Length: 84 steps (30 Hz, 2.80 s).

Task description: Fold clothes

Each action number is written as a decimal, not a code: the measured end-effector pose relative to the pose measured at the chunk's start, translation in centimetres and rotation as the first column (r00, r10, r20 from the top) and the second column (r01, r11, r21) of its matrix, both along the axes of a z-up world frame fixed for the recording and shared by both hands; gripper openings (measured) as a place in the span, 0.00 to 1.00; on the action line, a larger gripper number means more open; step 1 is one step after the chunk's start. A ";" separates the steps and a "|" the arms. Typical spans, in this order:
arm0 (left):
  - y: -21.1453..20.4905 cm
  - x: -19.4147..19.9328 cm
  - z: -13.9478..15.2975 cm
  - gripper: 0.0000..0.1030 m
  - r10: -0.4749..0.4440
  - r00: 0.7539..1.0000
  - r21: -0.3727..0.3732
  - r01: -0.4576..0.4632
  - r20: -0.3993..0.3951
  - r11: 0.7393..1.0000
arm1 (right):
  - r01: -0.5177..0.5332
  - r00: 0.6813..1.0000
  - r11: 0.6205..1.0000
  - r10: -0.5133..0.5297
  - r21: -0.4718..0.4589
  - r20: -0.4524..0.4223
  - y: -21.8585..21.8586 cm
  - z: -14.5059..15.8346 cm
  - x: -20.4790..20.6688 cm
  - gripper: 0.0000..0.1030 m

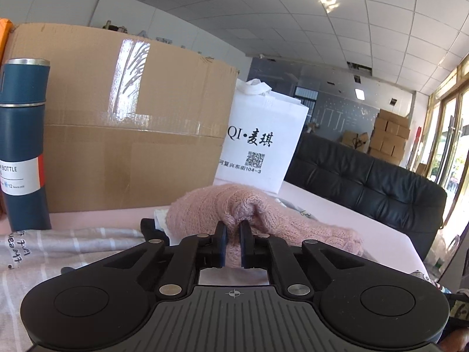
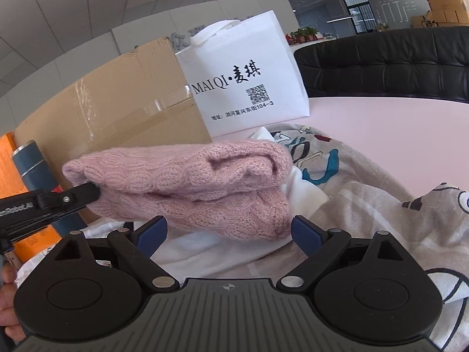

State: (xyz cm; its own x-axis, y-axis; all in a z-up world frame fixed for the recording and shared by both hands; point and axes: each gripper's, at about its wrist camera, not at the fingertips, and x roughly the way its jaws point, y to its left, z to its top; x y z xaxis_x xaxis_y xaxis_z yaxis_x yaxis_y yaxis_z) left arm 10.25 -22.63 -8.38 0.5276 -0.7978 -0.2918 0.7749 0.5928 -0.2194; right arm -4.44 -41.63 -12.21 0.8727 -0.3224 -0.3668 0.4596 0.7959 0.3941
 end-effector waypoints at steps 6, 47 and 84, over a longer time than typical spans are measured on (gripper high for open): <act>0.3 -0.5 -1.4 0.09 0.035 0.999 0.039 -0.033 -0.032 0.999 | 0.074 0.997 0.997 -0.075 -0.026 -0.033 -0.9 0.1 1.2 0.84; 6.6 -3.6 2.1 0.93 0.098 0.954 -0.062 -0.084 0.283 0.995 | -0.469 0.844 0.854 0.508 -0.225 0.171 9.3 9.6 5.1 0.15; 9.7 4.5 -4.9 0.77 0.410 0.908 0.225 -0.418 0.086 0.880 | -0.063 0.982 0.998 0.060 -0.009 -0.176 4.8 0.7 12.6 1.00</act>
